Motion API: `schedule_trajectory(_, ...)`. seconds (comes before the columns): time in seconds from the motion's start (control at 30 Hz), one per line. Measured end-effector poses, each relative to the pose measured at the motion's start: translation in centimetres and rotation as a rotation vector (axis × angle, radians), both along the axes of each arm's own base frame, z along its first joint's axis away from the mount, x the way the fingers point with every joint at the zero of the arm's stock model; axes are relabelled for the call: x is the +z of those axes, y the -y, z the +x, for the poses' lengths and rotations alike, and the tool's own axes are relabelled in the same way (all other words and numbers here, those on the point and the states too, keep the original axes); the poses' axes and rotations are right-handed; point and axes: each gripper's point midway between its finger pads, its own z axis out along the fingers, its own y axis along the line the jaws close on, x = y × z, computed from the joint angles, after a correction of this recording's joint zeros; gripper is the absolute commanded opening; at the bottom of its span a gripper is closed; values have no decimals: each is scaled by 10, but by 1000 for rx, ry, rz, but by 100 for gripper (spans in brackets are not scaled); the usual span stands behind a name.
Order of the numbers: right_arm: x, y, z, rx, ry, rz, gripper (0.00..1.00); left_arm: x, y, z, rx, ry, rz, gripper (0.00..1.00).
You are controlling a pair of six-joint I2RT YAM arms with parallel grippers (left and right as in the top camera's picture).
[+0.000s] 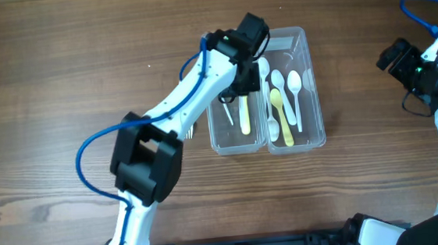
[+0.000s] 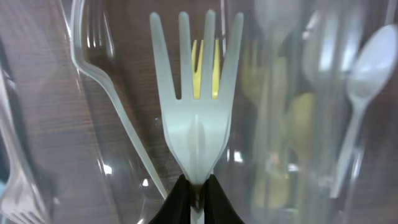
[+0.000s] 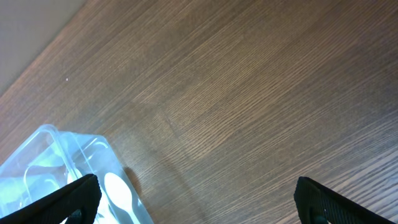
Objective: Pack container
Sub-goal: 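Place the white fork into the left container and release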
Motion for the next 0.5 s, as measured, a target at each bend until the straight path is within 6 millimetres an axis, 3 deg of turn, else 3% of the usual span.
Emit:
schedule_trajectory(0.1, 0, 0, 0, 0, 0, 0, 100, 3, -2, -1, 18, -4, -1, 57)
schedule_trajectory(0.13, 0, 0, 0, 0, -1, 0, 100, 6, -5, -2, 20, -6, 1, 73)
schedule_trajectory(0.17, 0, 0, 0, 0, 0, 0, 100, 13, -8, -1, 24, -4, -1, 78)
schedule_trajectory(0.23, 0, 0, 0, 0, 0, 0, 100, 32, -17, 2, 15, 24, -13, 78)
schedule_trajectory(0.33, 0, 0, 0, 0, 0, 0, 100, 77, -42, 8, 8, 93, -31, 76)
schedule_trajectory(0.4, 0, 0, 0, 0, 0, 0, 100, 108, -72, 11, 30, 147, -8, 74)
schedule_trajectory(0.5, 0, 0, 0, 0, 0, 0, 100, 120, -119, 21, 101, 175, 74, 62)
